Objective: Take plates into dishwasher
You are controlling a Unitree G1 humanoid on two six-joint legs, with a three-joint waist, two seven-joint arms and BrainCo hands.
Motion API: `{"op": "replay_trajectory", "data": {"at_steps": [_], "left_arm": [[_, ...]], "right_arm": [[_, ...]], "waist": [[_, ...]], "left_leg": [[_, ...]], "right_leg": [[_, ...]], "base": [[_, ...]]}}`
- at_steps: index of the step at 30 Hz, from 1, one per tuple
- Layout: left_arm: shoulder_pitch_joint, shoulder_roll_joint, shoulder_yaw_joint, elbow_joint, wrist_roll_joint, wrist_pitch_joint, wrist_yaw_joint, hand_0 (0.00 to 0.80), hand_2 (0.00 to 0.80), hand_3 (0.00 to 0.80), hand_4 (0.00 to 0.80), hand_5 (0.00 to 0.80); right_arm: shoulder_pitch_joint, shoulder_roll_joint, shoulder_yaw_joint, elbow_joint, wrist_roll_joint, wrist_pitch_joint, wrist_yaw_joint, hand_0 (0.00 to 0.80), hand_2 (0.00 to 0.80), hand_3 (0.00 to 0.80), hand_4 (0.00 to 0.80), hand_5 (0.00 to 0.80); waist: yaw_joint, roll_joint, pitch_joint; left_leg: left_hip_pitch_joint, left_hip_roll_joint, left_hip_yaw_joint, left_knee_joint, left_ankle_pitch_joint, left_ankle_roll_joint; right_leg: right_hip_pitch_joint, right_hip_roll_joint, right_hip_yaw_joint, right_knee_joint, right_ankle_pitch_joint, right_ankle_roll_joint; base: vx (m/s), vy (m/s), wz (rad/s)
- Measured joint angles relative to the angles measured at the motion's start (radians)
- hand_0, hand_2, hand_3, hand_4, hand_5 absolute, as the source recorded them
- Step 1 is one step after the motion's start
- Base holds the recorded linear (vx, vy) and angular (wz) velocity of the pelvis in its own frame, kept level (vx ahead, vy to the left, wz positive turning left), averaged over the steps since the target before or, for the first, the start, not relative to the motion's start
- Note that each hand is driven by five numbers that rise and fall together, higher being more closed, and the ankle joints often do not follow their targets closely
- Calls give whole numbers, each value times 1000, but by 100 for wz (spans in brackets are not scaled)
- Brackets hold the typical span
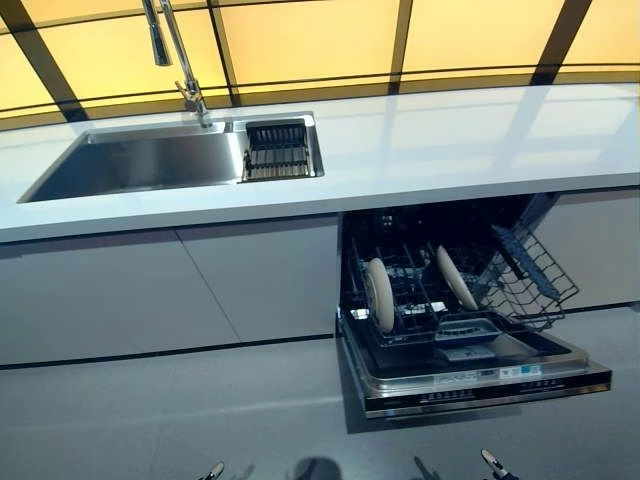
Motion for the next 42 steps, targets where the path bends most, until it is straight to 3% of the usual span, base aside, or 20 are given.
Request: {"op": "replay_trajectory", "data": {"at_steps": [18,29,42], "left_arm": [[50,-122,-60,-50,-63,-30,-30,0,0,0,0,0],[110,-152,-88,-60,-101,-37,-54,0,0,0,0,0],[123,-172,-117,-81,-75,-7,-23,0,0,0,0,0]], "right_arm": [[-92,-29,-78,-70,454,-116,75,0,0,0,0,0],[-92,-68,-88,-86,549,-138,83,0,0,0,0,0],[-87,-67,-10,-185,575,-176,83,0,0,0,0,0]], "waist": [[-4,163,-19],[-5,241,-33],[-4,237,-32]], "left_leg": [[4,-53,-5,-1,6,34],[13,-69,-16,-6,5,46],[21,-69,-16,-6,7,48]], "right_leg": [[9,-56,-3,-1,1,35],[29,-78,-26,-1,4,49],[41,-77,-38,-1,8,50]], "base": [[7,115,2],[44,69,3],[6,-46,-1]]}}
